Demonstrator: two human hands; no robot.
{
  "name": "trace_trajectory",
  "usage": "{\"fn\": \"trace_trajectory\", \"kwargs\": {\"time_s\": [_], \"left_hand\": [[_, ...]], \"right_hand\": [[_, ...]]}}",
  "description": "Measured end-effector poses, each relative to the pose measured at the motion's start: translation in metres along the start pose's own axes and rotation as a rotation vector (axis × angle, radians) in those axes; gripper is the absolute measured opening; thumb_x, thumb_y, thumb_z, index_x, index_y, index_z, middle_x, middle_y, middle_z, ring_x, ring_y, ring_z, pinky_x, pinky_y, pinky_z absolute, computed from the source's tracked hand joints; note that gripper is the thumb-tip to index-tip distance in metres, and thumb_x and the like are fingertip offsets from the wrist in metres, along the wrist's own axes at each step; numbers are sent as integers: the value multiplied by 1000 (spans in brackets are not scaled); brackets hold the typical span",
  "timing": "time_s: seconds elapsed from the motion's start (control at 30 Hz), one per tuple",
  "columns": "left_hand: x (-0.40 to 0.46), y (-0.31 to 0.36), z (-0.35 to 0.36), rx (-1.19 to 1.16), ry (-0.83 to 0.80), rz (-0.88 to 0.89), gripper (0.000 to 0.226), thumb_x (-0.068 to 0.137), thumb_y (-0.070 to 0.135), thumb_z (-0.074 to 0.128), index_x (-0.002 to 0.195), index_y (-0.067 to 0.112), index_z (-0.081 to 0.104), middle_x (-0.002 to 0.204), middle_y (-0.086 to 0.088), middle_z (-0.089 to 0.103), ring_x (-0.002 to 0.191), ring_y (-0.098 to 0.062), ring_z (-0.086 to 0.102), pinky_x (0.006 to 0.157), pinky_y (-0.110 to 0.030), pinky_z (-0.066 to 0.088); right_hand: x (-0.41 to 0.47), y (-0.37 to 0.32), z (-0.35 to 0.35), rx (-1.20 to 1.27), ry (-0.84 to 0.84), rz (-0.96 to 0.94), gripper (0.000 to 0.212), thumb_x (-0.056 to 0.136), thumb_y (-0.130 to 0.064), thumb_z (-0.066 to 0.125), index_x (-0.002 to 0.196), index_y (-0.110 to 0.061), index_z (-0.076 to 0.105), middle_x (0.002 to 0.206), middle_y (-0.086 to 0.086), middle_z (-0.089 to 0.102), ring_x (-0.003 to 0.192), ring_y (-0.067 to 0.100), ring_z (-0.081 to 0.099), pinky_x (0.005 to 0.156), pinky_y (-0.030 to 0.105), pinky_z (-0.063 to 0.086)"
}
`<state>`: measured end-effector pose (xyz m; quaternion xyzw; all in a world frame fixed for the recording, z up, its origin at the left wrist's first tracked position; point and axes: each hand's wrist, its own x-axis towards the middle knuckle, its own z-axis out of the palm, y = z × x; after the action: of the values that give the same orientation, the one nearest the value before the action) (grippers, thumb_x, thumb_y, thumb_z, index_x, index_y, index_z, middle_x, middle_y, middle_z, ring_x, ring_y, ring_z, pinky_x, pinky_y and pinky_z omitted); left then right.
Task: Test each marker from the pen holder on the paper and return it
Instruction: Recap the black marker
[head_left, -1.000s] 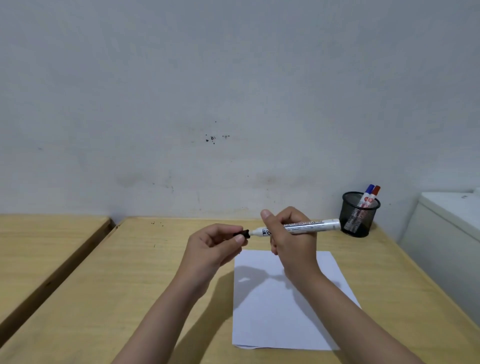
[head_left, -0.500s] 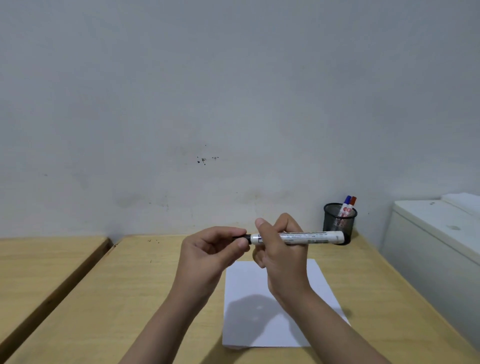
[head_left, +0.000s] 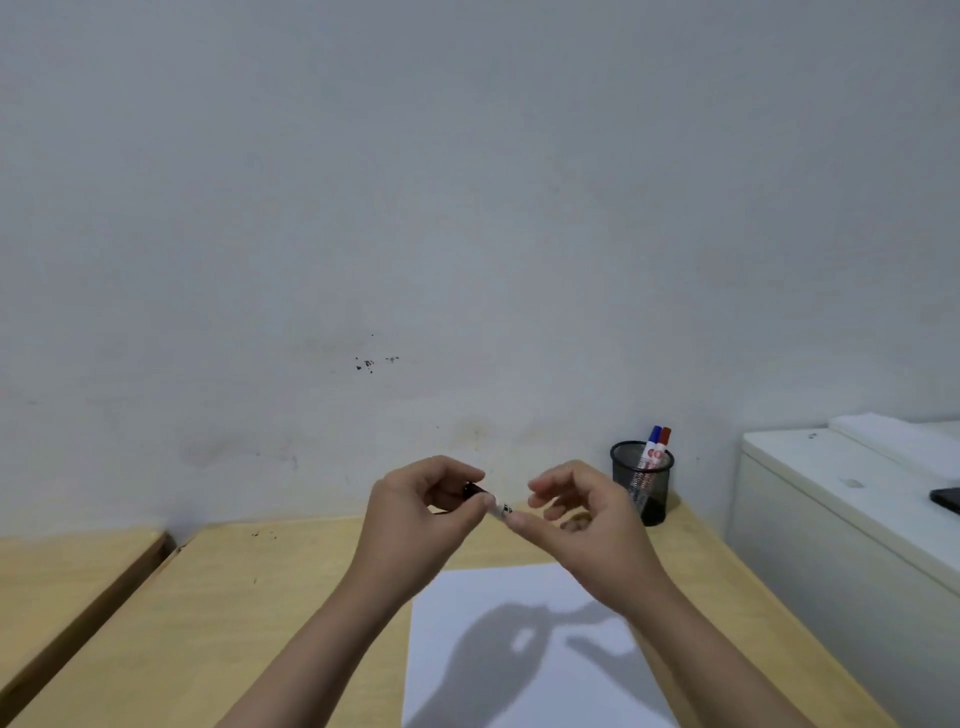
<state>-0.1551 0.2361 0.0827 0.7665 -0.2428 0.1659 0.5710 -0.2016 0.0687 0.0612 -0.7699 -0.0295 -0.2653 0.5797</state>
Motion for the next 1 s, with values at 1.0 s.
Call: {"fn": "trace_trajectory", "kwargs": {"time_s": [1.0], "left_hand": [[138, -112, 292, 198, -254, 19, 33, 83, 39, 60, 97, 10, 65, 112, -3, 57, 108, -18, 51, 81, -19, 36]], "right_hand": [[176, 196, -148, -638, 343, 131, 37, 79, -18, 66, 111, -21, 49, 92, 7, 60, 79, 21, 59, 64, 36, 51]]}}
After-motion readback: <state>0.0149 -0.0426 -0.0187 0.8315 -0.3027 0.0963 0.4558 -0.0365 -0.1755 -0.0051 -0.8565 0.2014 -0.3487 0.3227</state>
